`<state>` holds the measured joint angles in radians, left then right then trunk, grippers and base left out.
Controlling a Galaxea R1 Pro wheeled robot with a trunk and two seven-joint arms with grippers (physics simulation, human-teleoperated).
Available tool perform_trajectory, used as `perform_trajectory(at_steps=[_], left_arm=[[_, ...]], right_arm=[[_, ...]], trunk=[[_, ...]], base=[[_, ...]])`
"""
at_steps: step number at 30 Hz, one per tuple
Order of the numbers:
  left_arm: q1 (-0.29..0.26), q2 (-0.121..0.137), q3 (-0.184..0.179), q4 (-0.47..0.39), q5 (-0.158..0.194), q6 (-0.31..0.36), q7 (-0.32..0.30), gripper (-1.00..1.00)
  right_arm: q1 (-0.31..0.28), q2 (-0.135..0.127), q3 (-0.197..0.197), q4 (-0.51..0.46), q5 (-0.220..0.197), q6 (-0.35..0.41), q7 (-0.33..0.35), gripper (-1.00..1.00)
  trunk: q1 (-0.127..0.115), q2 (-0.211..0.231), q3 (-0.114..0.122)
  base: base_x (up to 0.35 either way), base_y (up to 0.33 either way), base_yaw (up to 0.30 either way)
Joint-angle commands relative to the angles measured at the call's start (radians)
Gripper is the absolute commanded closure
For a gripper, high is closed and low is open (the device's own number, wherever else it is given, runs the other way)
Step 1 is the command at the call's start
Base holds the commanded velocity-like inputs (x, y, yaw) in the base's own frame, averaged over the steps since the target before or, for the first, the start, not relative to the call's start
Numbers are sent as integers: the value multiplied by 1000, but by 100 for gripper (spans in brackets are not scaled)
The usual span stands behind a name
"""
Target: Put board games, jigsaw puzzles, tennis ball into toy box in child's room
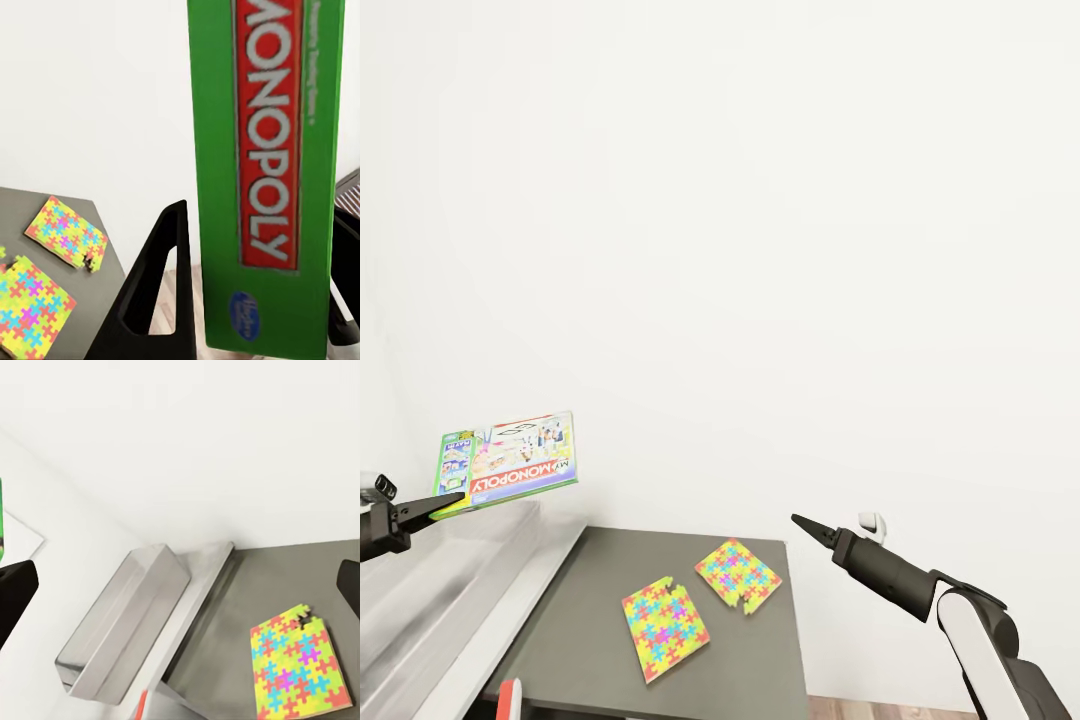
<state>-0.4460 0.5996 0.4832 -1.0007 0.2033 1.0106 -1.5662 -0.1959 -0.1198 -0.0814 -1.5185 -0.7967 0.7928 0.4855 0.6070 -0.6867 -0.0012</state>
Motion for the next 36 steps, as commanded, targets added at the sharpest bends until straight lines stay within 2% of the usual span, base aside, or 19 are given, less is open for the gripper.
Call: perform_trajectory(at_steps=[1,17,25,36], left_arm=[[0,0,0,1,-1,10,-5,100],[0,-1,0,1,-1,11,-5,100],[0,-1,0,1,-1,11,-5,100],[0,-1,0,1,-2,10,-5,100]], right_arm=[[0,0,-1,0,-1,6,2,-100],[0,2,-1,0,0,6,1,-100],[0,1,-2,0,0,6,1,-100],[0,-8,-4,0,-1,6,2,-100]], trunk=[[0,-1,0],[0,-1,0],[0,-1,4],[0,-1,4]], base=[[1,158,0],[15,21,2],[0,0,170],[0,25,17]])
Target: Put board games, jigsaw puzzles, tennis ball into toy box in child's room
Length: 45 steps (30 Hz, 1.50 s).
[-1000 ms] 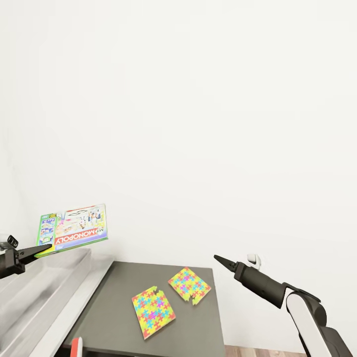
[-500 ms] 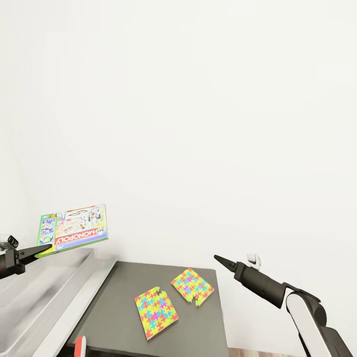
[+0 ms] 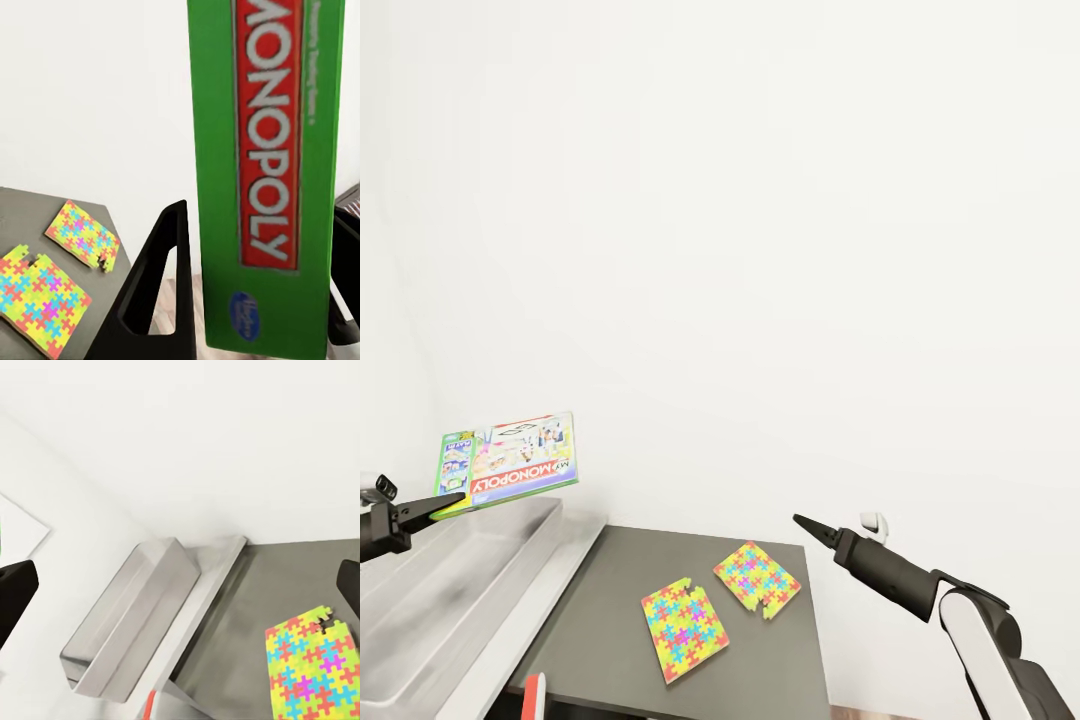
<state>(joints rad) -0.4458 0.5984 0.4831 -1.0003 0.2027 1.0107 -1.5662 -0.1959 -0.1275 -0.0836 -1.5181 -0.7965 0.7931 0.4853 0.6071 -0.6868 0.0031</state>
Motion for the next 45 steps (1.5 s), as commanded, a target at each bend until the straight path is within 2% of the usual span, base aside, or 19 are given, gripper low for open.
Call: perform_trajectory(at_steps=[1,6,9,14,16,19,20,22,28,34,36,39,42,44,45], left_arm=[[0,1,0,0,-1,10,-5,100],[-2,5,-2,5,-11,13,-5,100],[-6,24,-5,2,-21,14,-5,100],[-11,102,-6,3,-117,21,-5,100],[-15,149,-6,2,-159,25,-5,100],[-16,196,-6,0,-178,28,-5,100],[-17,221,-6,0,-183,28,-5,100],[-17,248,-6,-1,-187,28,4,100],[-17,300,-7,-2,-190,26,126,100],[-17,314,-10,-3,-190,16,161,100],[-17,316,-25,-3,-192,13,165,100],[-17,323,-79,-4,-206,-5,167,100],[-17,335,-101,-4,-216,-40,166,100],[-17,341,-111,-4,-234,-59,165,100],[-17,345,-117,-4,-260,-70,165,100]], right_arm=[[0,-1,-2,0,-1,7,3,-100],[0,4,0,1,-1,7,2,-100],[0,1,-1,1,-1,7,3,-100],[0,-3,-4,1,-2,8,4,-100],[0,-2,-3,1,-2,8,4,-100],[0,-1,-3,1,-2,8,4,-100],[0,-1,-2,0,-1,8,4,-100],[0,-2,-2,0,-1,9,4,-100],[0,7,0,0,-1,8,3,-100],[0,8,3,-1,-1,8,3,-100],[0,5,3,-1,-1,8,3,-100],[0,3,2,-1,-1,8,3,-100],[0,3,2,-1,-1,8,3,-100],[0,3,2,-1,-1,8,3,-100],[0,3,2,-1,-1,8,3,-100]], trunk=[[0,0,0],[0,0,0],[0,0,0],[0,0,0],[0,0,0],[0,0,0],[0,0,0],[0,0,0],[0,0,0],[0,0,0],[0,0,0],[0,0,0],[0,0,0],[0,0,0],[0,0,0]], base=[[0,3,0],[0,1,0],[0,0,0],[0,0,0],[0,0,0],[0,0,0],[0,0,0],[0,0,0],[0,0,0],[0,0,0],[0,0,0],[0,0,0],[0,0,0],[0,0,0],[0,0,0]])
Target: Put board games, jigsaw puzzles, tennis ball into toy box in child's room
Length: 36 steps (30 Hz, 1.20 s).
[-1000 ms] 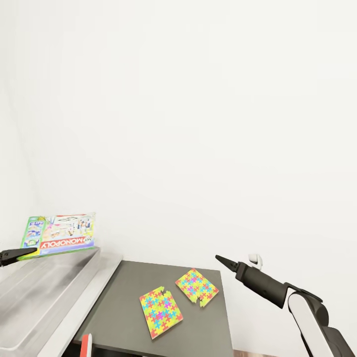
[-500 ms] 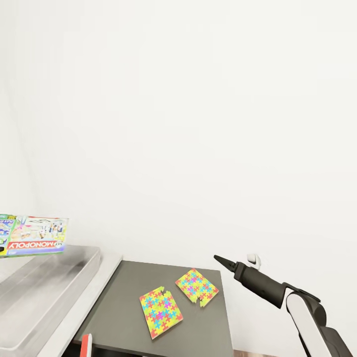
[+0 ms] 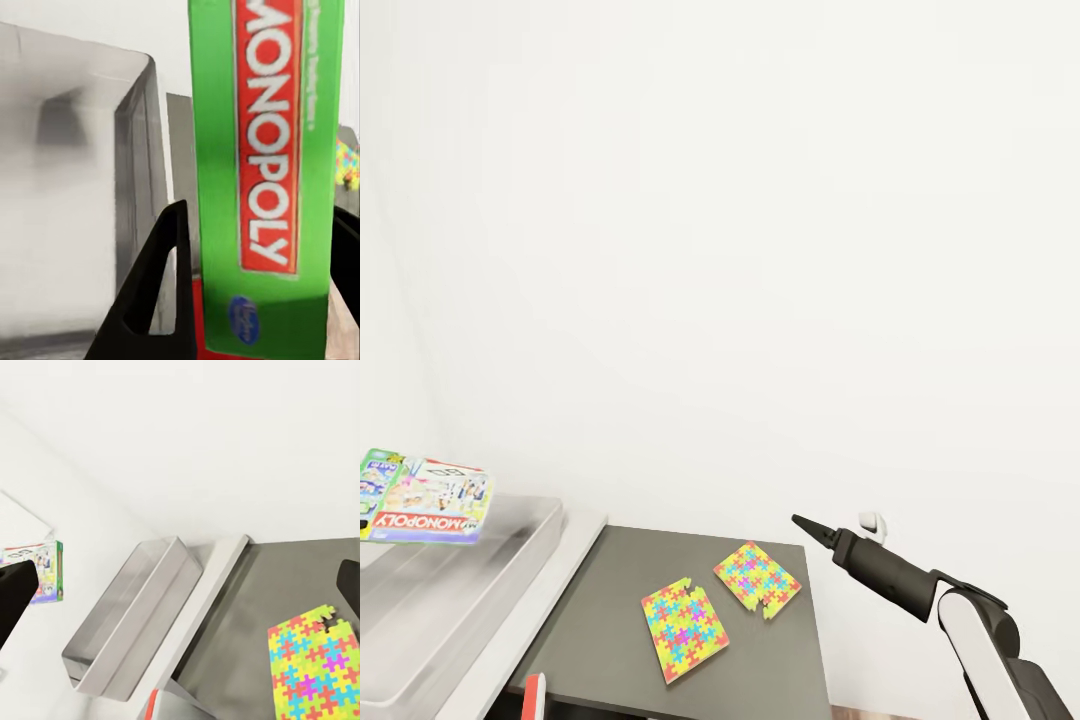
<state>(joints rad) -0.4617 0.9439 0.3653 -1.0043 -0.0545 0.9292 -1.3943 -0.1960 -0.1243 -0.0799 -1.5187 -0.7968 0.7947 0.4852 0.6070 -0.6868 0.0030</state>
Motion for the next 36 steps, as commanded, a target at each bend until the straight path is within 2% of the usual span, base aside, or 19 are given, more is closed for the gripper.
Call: perform_trajectory(at_steps=[1,4,12,17,20,24,26,30,36], left_arm=[[-2,1,0,0,-12,8,-7,100],[-2,3,-4,0,-52,-16,-9,100],[-2,22,-6,-3,-76,-45,-9,100],[-2,19,-8,-18,-158,-61,-10,100],[-2,16,-8,-32,-180,-63,-12,100],[-2,15,-30,-47,-188,-63,-13,100],[-2,14,-58,-58,-190,-62,-14,100],[-2,10,-87,-93,-191,-58,-14,100],[-2,-18,-130,-170,-194,-53,-12,100]], right_arm=[[0,1,-1,0,-1,6,3,-100],[0,3,-1,0,-1,6,3,-100],[0,4,-1,0,-1,6,3,-100],[0,5,-1,0,0,6,2,-100],[0,5,-1,0,1,5,1,-100],[0,5,-1,0,0,5,1,-100],[0,5,-1,1,0,5,1,-100],[0,5,-1,1,-1,4,1,-100],[0,5,0,1,0,3,1,-100]], trunk=[[0,0,0],[0,0,0],[0,0,0],[0,0,0],[0,0,0],[0,0,0],[0,0,0],[0,0,0],[0,0,0]], base=[[0,0,0],[0,0,39],[0,0,152],[0,0,273],[0,0,268],[0,0,111],[0,0,30],[0,0,8],[0,0,1]])
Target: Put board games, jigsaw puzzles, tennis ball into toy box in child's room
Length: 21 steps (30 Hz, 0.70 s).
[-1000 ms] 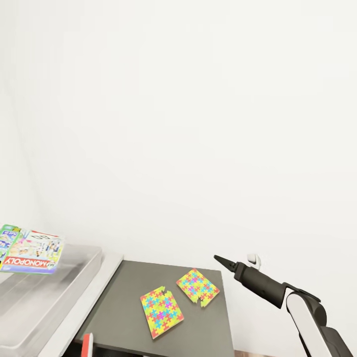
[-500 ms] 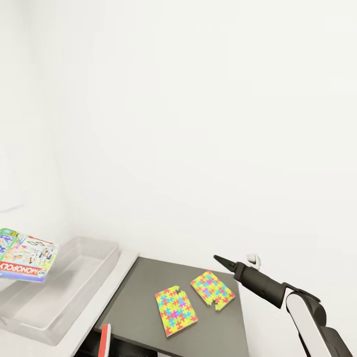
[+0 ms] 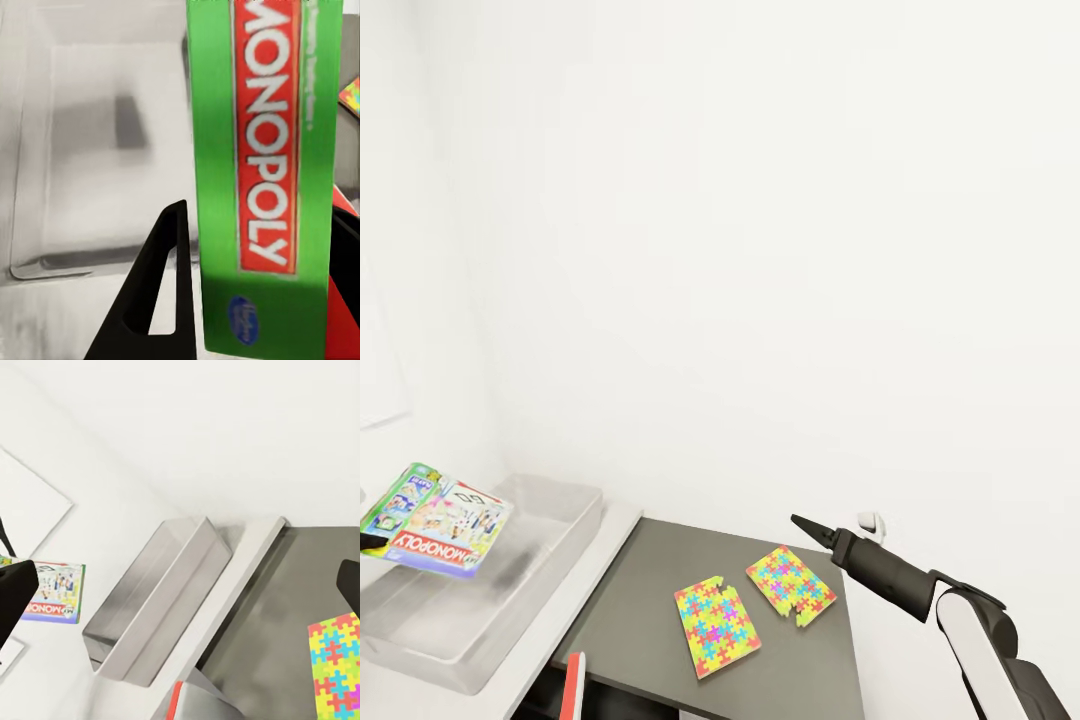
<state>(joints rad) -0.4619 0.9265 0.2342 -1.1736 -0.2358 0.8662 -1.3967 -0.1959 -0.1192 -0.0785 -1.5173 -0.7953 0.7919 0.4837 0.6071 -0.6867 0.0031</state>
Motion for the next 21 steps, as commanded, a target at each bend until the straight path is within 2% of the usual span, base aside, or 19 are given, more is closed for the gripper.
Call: perform_trajectory(at_steps=[1,3,7,14,19,20,21], left_arm=[[-1,-3,-4,-7,-13,9,-8,100],[-1,-6,-17,-13,-19,7,-7,100],[-1,-7,-65,-18,-50,3,-4,100],[-1,-8,-85,-21,-85,1,-1,100],[-1,-15,-88,-42,-165,1,-1,100],[-1,-20,-88,-47,-189,1,-1,100],[-1,-22,-88,-49,-196,1,-1,100]], right_arm=[[0,0,-1,0,0,6,3,-100],[0,1,-2,0,18,6,3,-100],[0,2,-5,0,76,7,4,-100],[0,3,-6,0,96,7,4,-100],[0,3,-6,0,97,7,4,-100],[0,3,-6,0,98,7,4,-100],[0,3,-6,0,98,7,4,-100]], trunk=[[0,-1,0],[0,-1,0],[0,-1,0],[0,-1,0],[0,-1,0],[0,-1,0],[0,-1,0]], base=[[0,0,0],[0,0,0],[0,0,0],[0,0,0],[0,0,0],[0,0,0],[0,0,0]])
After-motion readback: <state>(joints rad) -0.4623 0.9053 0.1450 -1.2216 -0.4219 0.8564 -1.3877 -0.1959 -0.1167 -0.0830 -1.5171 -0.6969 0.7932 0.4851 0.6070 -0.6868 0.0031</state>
